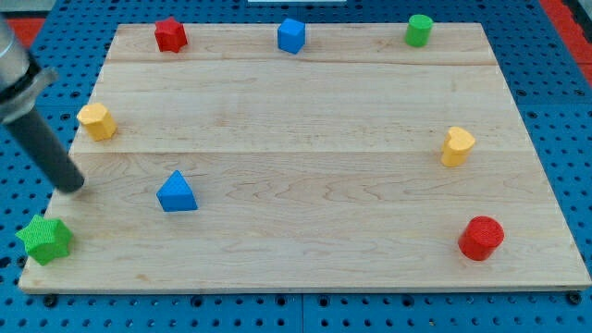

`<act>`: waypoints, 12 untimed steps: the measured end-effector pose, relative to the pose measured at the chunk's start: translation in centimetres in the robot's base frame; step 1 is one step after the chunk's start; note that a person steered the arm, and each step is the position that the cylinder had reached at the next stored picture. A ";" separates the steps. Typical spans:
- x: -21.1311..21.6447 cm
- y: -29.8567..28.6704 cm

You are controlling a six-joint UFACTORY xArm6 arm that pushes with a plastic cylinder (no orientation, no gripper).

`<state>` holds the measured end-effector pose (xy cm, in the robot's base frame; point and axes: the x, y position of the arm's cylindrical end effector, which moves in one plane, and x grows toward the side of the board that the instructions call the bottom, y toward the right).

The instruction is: Push blue triangle to the bottom center

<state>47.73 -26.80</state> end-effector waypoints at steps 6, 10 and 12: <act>0.4 9.8; 5.1 8.2; 5.6 20.1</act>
<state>53.32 -6.70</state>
